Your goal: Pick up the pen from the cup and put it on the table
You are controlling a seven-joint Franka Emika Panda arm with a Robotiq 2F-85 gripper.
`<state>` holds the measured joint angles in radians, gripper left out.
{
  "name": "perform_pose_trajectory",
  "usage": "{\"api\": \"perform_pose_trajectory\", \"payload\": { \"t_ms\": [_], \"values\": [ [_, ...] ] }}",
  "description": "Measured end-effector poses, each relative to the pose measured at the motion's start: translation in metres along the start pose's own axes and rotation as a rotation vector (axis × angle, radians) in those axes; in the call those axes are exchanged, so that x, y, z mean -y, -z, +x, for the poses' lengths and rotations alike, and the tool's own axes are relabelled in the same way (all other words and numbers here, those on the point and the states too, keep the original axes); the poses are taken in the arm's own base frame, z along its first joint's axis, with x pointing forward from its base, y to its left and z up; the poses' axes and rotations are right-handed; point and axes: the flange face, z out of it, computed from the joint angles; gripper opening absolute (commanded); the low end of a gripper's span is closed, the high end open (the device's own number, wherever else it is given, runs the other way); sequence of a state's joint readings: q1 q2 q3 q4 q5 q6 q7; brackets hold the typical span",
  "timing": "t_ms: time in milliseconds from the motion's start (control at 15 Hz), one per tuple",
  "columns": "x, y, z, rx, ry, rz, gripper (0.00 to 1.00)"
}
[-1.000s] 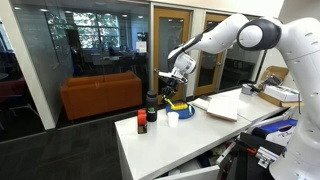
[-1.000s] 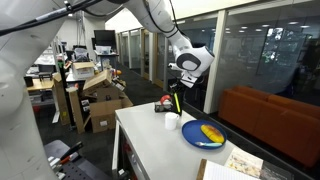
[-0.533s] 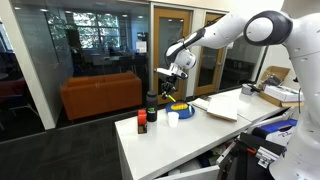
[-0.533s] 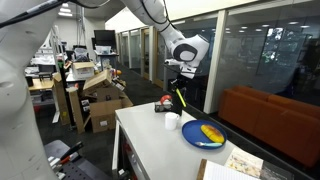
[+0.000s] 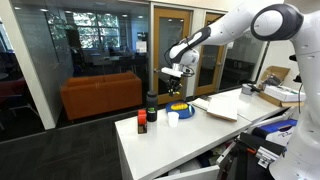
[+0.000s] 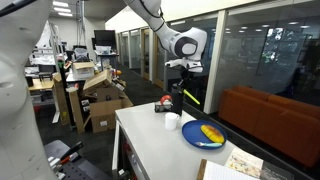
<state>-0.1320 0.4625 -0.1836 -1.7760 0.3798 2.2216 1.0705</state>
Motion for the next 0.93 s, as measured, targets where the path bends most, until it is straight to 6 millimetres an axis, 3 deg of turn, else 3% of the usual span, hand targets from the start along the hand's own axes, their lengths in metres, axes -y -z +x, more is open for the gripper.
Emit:
{"api": "perform_pose_trajectory", "payload": {
  "t_ms": [333, 600, 933],
  "values": [
    [-0.052, 0.013, 0.066, -0.062, 0.231, -0.055, 0.03],
    [-0.104, 0.009, 0.117, -0.053, 0.406, -0.112, 0.03],
    [-0.145, -0.01, 0.143, -0.005, 0.624, -0.168, 0.03]
  ]
}}
